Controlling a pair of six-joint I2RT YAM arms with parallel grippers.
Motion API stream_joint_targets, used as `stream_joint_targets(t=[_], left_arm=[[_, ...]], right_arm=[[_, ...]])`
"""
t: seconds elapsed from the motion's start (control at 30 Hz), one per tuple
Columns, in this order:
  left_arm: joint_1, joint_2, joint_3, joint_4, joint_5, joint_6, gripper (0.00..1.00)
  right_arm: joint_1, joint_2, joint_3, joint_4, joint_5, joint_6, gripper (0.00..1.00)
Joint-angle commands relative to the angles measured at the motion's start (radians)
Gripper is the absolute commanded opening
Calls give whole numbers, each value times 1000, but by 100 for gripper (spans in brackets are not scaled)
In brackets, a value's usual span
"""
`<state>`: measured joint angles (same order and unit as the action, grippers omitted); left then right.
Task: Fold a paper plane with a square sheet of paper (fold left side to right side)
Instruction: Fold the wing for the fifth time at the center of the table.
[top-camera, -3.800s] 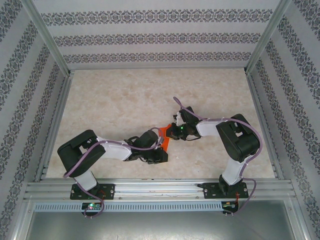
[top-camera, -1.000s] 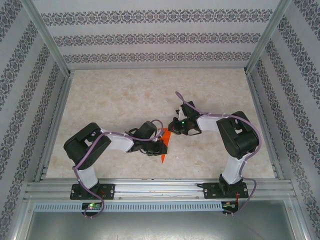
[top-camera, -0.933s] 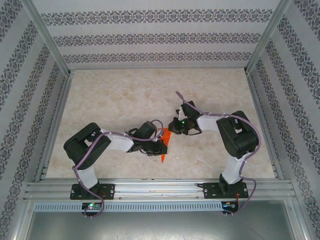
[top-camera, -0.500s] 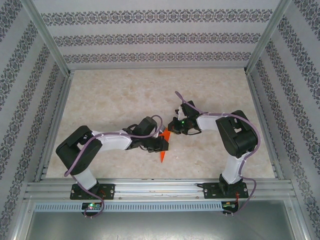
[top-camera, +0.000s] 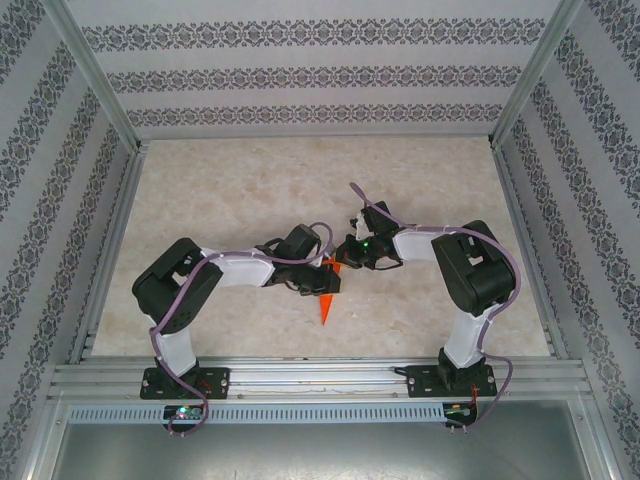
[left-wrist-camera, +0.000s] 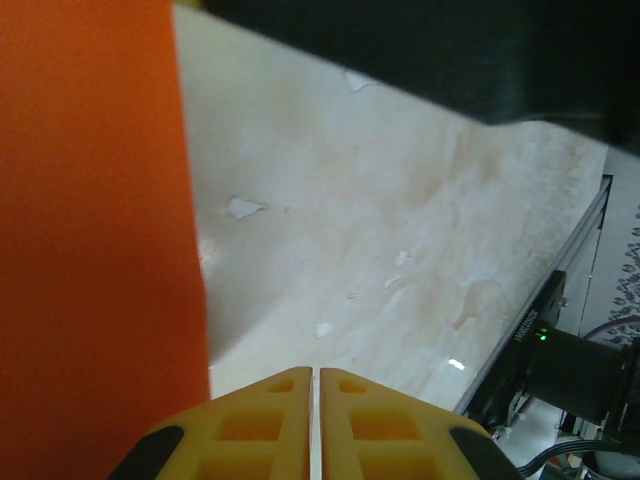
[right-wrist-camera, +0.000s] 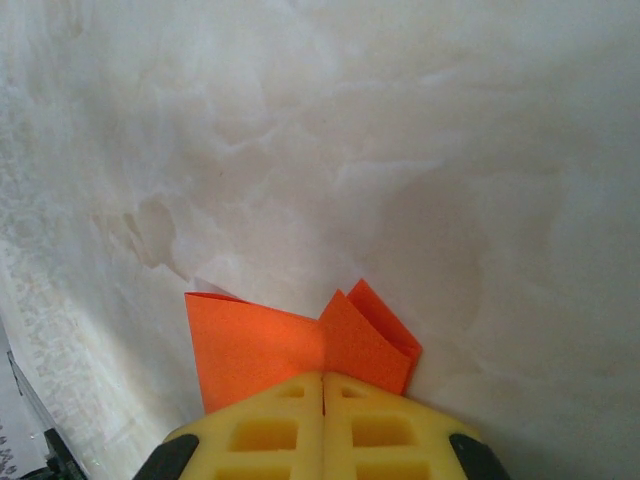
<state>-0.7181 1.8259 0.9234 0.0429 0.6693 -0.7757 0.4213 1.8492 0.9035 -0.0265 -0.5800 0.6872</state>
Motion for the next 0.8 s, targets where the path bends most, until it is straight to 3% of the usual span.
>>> stream_joint_targets(t=[0.0, 0.77], left_arm=[[12, 18, 23, -49, -14, 48, 11], [-59, 10, -103, -3, -17, -9, 10]], right_arm=[[7, 42, -18, -105, 98, -27, 0], [2, 56, -8, -152, 137, -37, 0]])
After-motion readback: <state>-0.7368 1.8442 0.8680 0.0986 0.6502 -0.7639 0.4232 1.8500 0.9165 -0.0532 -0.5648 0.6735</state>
